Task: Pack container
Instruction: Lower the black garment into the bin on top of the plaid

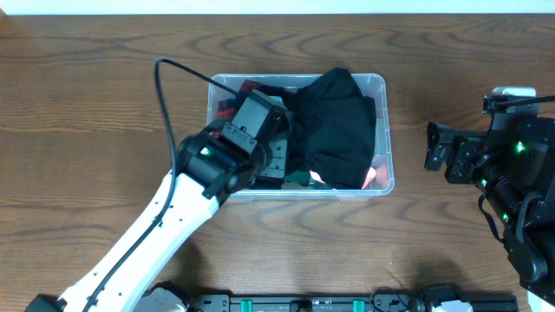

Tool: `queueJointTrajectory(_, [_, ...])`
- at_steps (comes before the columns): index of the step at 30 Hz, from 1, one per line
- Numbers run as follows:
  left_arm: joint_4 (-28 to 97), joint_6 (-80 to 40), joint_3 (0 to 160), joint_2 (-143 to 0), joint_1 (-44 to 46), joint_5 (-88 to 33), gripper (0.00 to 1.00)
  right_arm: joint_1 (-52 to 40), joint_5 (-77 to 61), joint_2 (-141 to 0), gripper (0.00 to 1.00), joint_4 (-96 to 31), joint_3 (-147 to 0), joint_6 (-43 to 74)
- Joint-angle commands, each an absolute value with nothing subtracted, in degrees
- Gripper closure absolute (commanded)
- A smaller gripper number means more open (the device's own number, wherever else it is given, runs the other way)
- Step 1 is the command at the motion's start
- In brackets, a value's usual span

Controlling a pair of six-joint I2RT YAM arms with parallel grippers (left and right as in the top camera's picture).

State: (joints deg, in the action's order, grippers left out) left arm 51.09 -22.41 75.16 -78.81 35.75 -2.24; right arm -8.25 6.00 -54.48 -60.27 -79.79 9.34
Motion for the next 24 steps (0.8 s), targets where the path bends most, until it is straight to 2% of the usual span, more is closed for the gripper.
queueJointTrajectory(1, [52.1, -22.5, 76.0, -76.1, 35.9, 3.3, 0.57, -7.9, 6.2, -54.4, 0.01, -60.3, -80.2, 8.5])
queueJointTrajectory(5, [52.1, -21.4, 76.4, -72.5, 35.9, 8.5, 0.55, -7.9, 6.2, -54.4, 0.01, -60.3, -80.2, 8.5])
queueJointTrajectory(13, [43.9, -10.4, 78.0, -70.1, 35.9, 8.2, 0.55, -7.9, 6.2, -54.4, 0.01, -60.3, -80.2, 8.5])
queueJointTrajectory(17, [40.2, -3.9, 78.0, -75.4, 35.9, 5.0, 0.55, -7.9, 6.2, -54.4, 0.01, -60.3, -80.2, 8.5])
queueJointTrajectory(24, [43.1, -6.2, 77.9, -90.8, 35.9, 4.9, 0.56, -7.9, 6.2, -54.4, 0.01, -60.3, -80.2, 8.5])
